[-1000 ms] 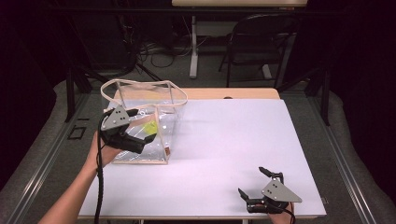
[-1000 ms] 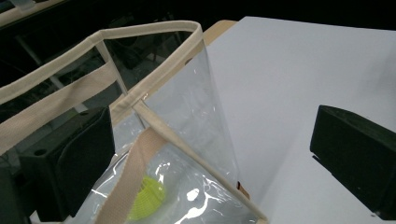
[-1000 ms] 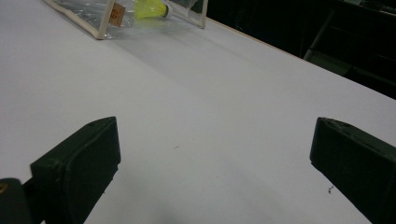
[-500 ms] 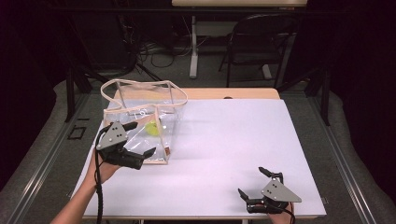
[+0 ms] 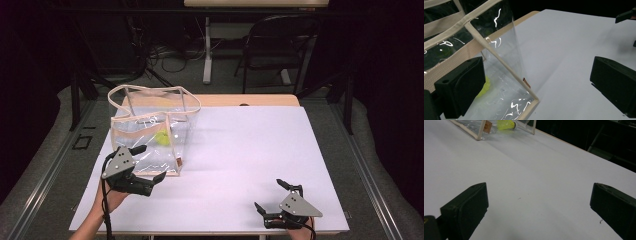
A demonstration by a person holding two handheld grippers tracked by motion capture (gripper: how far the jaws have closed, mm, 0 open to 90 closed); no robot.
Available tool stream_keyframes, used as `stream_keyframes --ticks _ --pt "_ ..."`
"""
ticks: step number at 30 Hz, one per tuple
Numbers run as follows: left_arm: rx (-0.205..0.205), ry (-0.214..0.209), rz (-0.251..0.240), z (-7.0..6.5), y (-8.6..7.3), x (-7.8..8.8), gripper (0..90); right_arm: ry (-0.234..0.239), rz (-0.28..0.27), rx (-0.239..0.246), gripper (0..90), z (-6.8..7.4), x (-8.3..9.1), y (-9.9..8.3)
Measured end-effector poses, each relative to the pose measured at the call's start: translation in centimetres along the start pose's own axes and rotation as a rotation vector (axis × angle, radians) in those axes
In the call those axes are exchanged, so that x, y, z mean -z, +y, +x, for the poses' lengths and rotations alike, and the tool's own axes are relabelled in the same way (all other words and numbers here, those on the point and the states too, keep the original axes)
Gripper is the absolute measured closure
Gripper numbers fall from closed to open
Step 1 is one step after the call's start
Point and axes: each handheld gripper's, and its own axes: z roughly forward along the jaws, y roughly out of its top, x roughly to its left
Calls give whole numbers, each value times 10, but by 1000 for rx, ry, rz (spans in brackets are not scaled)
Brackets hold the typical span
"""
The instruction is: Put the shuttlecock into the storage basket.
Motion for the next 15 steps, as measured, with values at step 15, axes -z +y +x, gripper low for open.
stream_keyframes --ticks 15 --pt "59 -4 -28 -9 -33 5 0 2 1 -1 12 0 0 0"
